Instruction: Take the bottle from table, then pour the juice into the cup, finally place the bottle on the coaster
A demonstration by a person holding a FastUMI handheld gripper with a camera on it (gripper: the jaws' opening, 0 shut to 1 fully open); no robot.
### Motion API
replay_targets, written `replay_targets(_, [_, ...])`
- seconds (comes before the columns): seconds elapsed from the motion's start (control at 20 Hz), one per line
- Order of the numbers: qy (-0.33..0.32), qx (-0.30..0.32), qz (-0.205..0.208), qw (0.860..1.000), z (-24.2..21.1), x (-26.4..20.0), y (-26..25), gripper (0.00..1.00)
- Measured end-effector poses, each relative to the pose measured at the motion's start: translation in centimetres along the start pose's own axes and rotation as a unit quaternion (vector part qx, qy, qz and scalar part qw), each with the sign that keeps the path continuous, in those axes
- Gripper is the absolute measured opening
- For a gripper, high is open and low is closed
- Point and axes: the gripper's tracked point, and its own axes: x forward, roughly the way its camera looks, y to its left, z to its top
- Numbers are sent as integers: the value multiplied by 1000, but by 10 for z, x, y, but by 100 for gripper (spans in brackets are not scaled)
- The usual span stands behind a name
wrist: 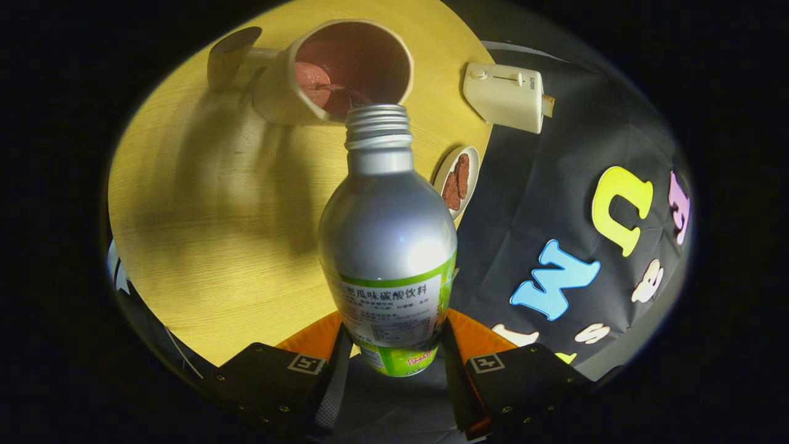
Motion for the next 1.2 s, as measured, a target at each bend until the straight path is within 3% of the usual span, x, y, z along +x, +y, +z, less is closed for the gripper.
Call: replay_targets(1.2, [26,-45,12,999,6,-9,-14,70])
